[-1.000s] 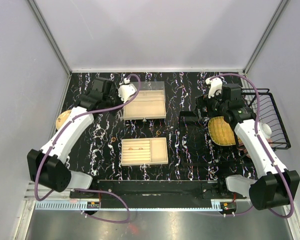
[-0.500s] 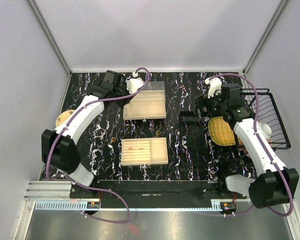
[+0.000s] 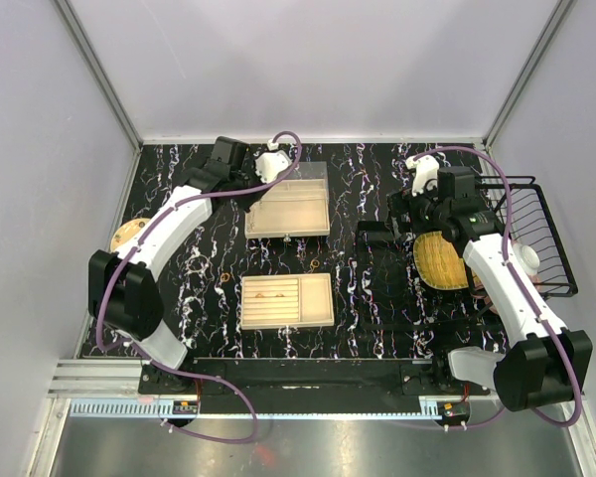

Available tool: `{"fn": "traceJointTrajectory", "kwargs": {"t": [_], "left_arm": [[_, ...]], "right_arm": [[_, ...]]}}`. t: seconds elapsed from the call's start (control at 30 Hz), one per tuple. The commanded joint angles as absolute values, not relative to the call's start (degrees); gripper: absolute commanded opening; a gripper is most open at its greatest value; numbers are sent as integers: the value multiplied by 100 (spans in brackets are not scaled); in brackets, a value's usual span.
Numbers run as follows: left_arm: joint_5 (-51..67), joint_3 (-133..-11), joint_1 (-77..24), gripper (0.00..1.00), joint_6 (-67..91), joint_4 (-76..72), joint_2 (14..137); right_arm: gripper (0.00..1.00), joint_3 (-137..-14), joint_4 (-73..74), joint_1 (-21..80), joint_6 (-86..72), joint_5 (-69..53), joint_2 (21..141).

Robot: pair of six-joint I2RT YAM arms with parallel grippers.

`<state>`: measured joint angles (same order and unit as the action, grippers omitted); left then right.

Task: Organize the mixed jewelry

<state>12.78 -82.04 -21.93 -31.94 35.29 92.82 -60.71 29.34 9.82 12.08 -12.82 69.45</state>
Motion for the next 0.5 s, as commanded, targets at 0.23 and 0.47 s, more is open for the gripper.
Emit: {"fn": "traceJointTrajectory", "kwargs": {"t": [0.23, 0.47], "left_arm": [[1046, -8253, -2311, 0, -3296, 3032, 9466], [1063, -7885, -2382, 0, -3331, 2804, 9431]], "right_arm": [[100, -6047, 2707, 1037, 1274, -1160, 6891], [100, -6038, 2707, 1037, 1274, -1143, 6899]]}}
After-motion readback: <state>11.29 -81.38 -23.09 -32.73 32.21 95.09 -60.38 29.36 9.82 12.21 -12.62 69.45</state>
